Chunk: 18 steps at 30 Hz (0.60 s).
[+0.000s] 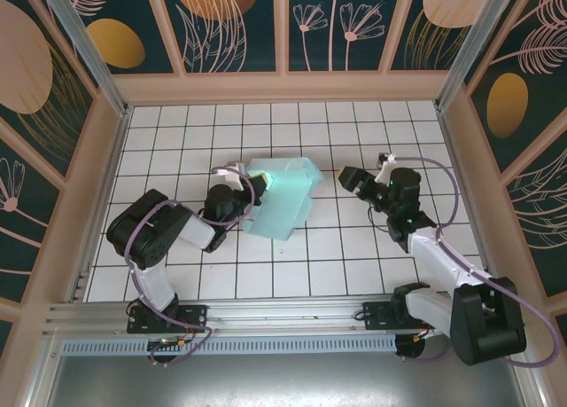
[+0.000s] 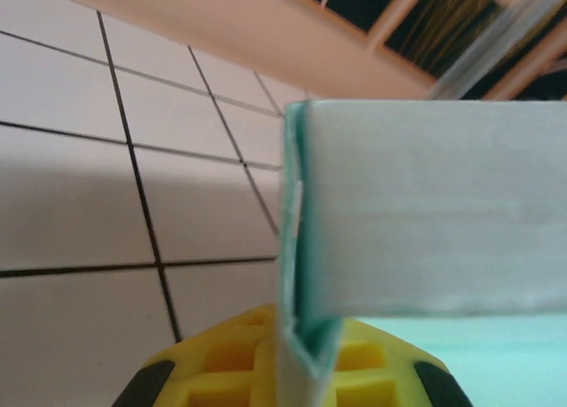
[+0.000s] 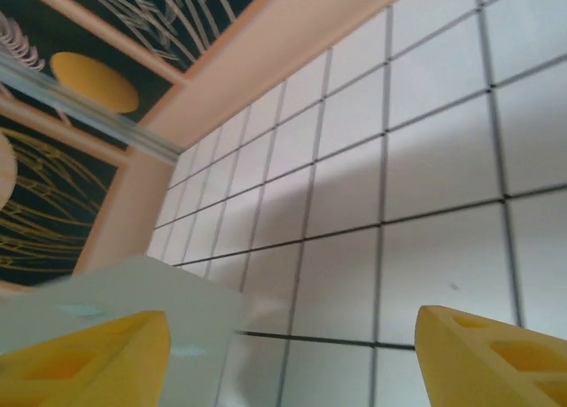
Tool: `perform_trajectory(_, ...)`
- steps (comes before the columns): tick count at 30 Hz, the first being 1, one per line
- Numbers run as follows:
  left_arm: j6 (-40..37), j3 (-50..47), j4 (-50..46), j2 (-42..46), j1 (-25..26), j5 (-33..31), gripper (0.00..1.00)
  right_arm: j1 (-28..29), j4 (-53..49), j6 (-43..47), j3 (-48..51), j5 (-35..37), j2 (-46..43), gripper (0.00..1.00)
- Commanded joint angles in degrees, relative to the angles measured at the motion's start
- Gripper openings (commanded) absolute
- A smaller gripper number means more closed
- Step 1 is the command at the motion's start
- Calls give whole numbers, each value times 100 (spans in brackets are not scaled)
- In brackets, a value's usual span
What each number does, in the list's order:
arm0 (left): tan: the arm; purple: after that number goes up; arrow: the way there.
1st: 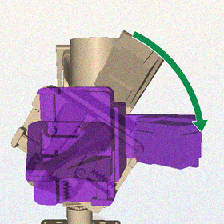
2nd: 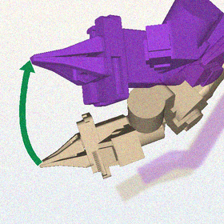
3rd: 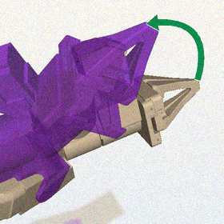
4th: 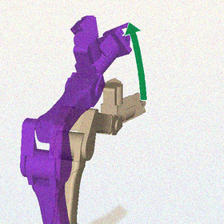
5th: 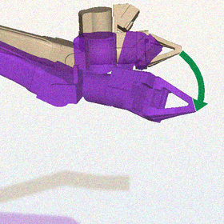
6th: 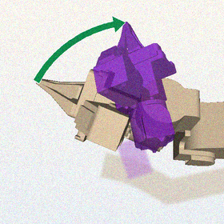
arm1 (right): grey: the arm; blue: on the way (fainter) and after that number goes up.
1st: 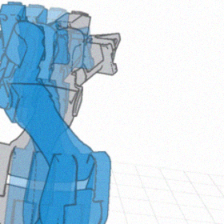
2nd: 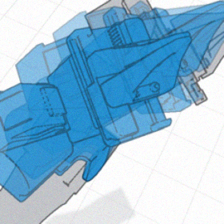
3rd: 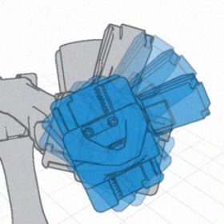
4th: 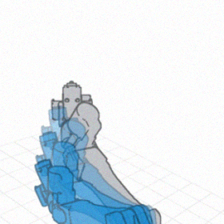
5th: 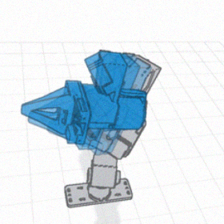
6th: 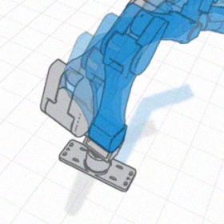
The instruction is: Fold the paper box
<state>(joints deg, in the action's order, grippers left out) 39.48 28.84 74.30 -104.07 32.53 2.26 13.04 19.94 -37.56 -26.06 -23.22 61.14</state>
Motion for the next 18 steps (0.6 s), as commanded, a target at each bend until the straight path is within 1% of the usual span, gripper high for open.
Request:
perform_trajectory(1, 875, 247, 674, 30, -26, -30, 0, -58, 38, -294, 273, -259, -255, 73)
perform_trajectory(4, 983, 396, 819, -82, -24, 86, 0, -79, 241, -361, 350, -325, -445, 73)
perform_trajectory(9, 1170, 643, 1139, -214, -19, 439, 0, 30, 1393, -1007, 486, -1001, -276, 70)
perform_trajectory(13, 1272, 736, 1342, -321, -20, 543, 0, 338, 2026, -1366, 415, -1044, -127, 67)
perform_trajectory(18, 1204, 761, 1318, -300, -20, 624, 0, 741, 2759, -1795, 295, -1003, 148, 61)
